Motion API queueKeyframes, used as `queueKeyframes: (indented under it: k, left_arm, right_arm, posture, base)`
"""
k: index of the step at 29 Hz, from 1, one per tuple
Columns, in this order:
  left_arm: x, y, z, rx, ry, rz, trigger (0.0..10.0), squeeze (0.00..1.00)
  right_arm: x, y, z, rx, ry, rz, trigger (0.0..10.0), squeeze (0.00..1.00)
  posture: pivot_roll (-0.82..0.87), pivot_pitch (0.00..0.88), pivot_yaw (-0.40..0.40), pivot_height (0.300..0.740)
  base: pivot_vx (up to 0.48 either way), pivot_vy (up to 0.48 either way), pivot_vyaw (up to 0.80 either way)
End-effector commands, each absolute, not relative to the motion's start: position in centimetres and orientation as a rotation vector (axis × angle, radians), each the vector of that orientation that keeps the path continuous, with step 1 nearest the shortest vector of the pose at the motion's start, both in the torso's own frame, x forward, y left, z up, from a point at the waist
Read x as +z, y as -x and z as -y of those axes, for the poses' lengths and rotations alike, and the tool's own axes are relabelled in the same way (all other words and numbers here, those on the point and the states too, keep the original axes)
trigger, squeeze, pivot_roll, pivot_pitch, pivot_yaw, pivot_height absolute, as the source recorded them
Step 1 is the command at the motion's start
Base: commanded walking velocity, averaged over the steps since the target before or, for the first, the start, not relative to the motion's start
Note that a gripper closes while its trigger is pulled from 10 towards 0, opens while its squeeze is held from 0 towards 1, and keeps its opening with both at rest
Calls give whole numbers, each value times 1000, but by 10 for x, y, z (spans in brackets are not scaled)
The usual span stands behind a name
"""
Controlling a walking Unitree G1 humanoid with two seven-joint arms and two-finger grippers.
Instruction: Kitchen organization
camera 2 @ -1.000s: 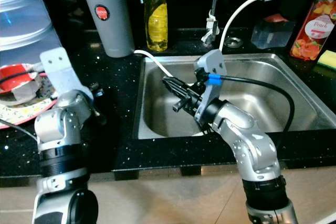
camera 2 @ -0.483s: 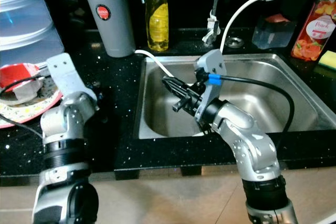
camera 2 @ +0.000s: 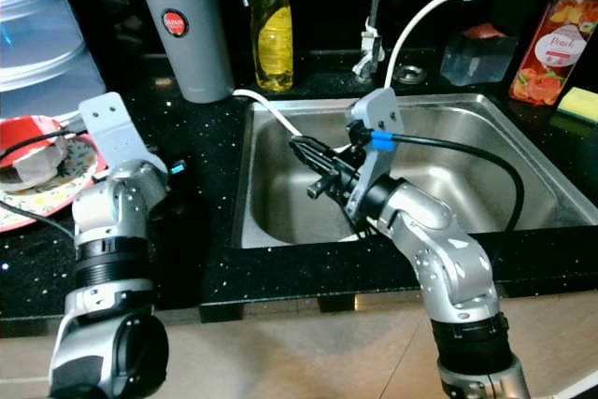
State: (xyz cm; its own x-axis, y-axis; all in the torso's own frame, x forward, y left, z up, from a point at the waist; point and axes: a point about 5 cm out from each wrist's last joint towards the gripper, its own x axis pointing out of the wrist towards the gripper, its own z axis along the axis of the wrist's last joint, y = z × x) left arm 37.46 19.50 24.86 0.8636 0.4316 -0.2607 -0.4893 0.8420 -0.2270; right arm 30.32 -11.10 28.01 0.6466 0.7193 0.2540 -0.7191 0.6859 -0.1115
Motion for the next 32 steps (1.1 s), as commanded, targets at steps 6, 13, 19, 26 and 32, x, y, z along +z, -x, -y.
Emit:
queueKeyframes:
  k: [6, 13, 19, 26, 32]
  left_arm:
    - [250, -377, -198, 467, 236, -172, 1098, 0]
    - [324, -366, -170, 222, 129, 235, 10000, 0]
    - [328, -364, -165, 170, 131, 245, 10000, 0]
    - [304, -369, -171, 182, 141, 124, 10000, 0]
    - [300, -367, -169, 160, 120, 137, 10000, 0]
  right_arm:
    - [281, -303, 111, 820, -2, 294, 10000, 0]
    - [281, -303, 112, 818, -2, 294, 10000, 0]
    - [281, -303, 112, 817, -2, 294, 10000, 0]
    - [281, -303, 112, 817, 2, 295, 10000, 0]
    - [281, -303, 113, 818, 4, 296, 10000, 0]
  posture:
    - [-58, 114, 31, 740]
    - [-58, 113, 31, 740]
    - [-55, 108, 35, 740]
    - [-58, 104, 34, 740]
    - [-59, 98, 34, 740]
  base:
    - [0, 0, 0]
    - [0, 0, 0]
    - [0, 0, 0]
    - [0, 0, 0]
    - [0, 0, 0]
